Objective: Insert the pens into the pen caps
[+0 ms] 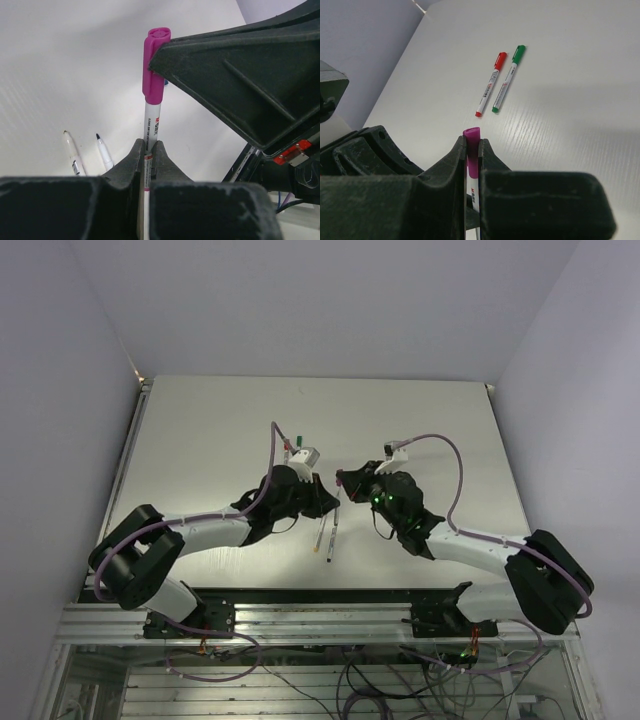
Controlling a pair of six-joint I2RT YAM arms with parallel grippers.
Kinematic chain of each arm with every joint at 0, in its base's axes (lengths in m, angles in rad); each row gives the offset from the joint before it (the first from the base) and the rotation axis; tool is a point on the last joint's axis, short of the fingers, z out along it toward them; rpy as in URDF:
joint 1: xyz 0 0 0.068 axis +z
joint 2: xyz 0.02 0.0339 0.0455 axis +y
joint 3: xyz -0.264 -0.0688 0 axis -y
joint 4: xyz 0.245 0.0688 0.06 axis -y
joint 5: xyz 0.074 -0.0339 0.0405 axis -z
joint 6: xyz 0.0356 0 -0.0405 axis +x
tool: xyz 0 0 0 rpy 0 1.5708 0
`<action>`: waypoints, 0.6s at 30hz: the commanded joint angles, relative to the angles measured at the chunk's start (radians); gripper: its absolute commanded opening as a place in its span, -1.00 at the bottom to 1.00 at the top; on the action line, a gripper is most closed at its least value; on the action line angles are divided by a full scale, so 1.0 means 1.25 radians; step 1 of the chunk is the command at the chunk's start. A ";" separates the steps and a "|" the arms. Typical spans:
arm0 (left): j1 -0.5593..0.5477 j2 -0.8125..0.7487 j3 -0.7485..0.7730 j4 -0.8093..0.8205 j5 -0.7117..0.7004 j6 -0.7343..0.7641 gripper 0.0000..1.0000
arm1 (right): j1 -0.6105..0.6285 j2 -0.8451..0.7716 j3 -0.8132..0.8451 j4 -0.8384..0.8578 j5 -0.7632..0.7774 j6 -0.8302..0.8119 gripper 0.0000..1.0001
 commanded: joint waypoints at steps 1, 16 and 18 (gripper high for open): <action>0.056 -0.031 0.051 0.201 -0.098 0.010 -0.86 | 0.056 0.037 -0.027 -0.158 -0.112 0.011 -1.00; 0.059 -0.012 0.026 0.039 -0.116 0.035 -0.86 | 0.056 -0.063 0.128 -0.201 0.238 -0.110 -0.28; 0.059 -0.007 0.032 0.004 -0.137 0.047 -0.86 | 0.056 -0.110 0.118 -0.186 0.288 -0.126 -0.16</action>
